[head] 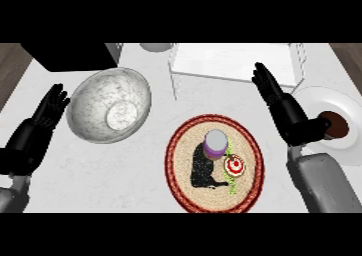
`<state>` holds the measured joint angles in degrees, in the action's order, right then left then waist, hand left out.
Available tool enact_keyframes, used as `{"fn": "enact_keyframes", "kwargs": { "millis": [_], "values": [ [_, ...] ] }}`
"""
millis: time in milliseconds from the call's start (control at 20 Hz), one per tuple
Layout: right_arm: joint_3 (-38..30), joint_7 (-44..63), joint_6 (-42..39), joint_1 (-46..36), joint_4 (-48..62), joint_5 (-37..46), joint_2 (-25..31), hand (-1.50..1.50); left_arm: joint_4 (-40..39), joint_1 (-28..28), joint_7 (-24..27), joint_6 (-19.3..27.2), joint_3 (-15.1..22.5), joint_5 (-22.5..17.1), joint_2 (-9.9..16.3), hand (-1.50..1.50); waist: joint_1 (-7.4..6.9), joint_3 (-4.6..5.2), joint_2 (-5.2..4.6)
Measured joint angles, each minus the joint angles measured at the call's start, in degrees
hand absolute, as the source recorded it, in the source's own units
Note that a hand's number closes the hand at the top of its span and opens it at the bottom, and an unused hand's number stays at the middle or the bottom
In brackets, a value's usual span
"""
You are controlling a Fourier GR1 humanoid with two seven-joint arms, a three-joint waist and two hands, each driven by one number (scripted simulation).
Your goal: Pick the can from the placemat and place it in the tiered shelf
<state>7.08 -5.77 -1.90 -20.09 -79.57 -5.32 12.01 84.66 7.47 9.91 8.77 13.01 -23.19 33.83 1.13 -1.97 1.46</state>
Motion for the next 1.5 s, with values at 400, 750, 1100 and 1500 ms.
{"fn": "enact_keyframes", "kwargs": {
  "millis": [400, 750, 1100, 1500],
  "values": [
    [-10.2, 4.8, 19.9, 3.8, -6.1, -4.4, -6.4, 1.5, -0.9, -0.3, -2.1, 3.5, 2.2, 3.0, -2.4, 0.0, 2.65, 0.55, -0.17],
    [-15.1, 4.8, 44.7, 16.2, -0.3, 11.2, -6.4, -1.5, -1.3, -0.2, -3.7, 5.6, 3.8, 4.3, -4.2, 0.0, 3.98, 2.04, -1.54],
    [-1.6, -3.6, 63.9, 27.2, -11.0, 9.0, -10.8, -1.5, -2.8, 2.5, -6.0, 8.0, 7.2, 7.7, -8.6, 0.0, 1.23, 1.93, -1.23],
    [11.3, 14.4, 63.3, 33.3, -16.9, 25.4, -7.7, -1.5, -4.3, 5.9, -7.9, 7.9, 8.1, 10.0, -11.2, 0.0, -0.88, 2.21, -1.55]
  ]
}}
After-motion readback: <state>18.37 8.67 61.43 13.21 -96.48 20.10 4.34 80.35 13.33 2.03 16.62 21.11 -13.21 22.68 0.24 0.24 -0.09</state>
